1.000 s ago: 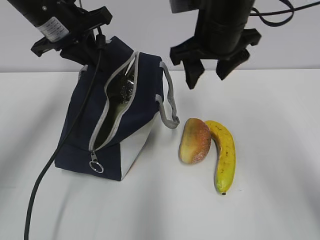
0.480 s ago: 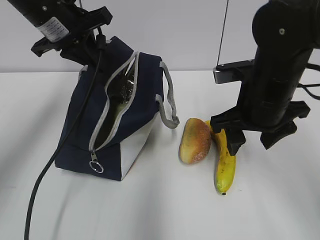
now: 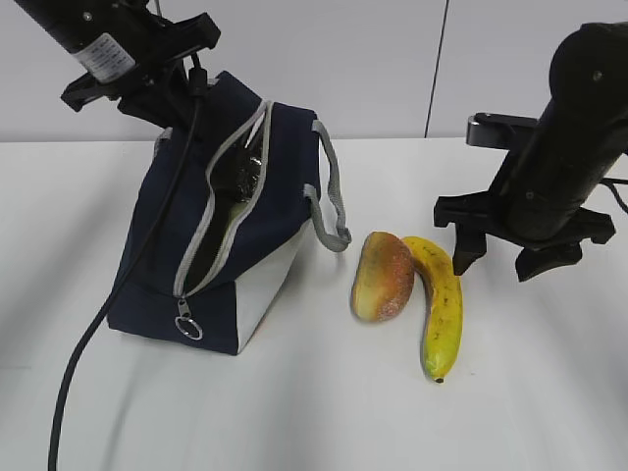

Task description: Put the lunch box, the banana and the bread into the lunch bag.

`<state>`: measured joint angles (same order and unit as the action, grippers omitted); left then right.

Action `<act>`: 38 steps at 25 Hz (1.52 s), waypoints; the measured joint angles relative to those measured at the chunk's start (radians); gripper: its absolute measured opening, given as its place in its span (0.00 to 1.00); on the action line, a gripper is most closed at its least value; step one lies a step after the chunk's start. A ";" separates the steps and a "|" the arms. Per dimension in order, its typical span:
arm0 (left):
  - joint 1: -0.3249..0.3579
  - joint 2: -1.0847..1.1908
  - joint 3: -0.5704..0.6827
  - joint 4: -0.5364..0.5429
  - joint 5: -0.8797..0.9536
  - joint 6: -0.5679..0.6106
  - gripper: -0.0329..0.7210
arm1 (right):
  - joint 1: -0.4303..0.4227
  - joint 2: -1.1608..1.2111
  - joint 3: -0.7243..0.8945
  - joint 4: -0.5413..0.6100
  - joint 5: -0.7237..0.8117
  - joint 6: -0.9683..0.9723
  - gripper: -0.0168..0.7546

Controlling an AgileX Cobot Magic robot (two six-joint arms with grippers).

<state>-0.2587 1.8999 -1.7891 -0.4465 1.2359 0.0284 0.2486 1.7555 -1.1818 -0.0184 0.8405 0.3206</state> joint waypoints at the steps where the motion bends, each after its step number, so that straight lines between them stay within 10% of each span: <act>1: 0.000 0.000 0.000 0.000 0.000 0.000 0.04 | 0.000 0.010 0.000 0.004 -0.011 0.000 0.70; 28: 0.000 0.000 0.000 0.001 0.001 0.000 0.04 | 0.000 0.276 -0.142 0.079 -0.045 -0.073 0.69; 38: 0.000 0.000 0.000 0.001 0.001 0.000 0.04 | 0.000 0.278 -0.143 0.055 -0.060 -0.073 0.43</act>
<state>-0.2587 1.8999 -1.7891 -0.4458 1.2368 0.0284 0.2486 2.0339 -1.3245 0.0366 0.7809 0.2478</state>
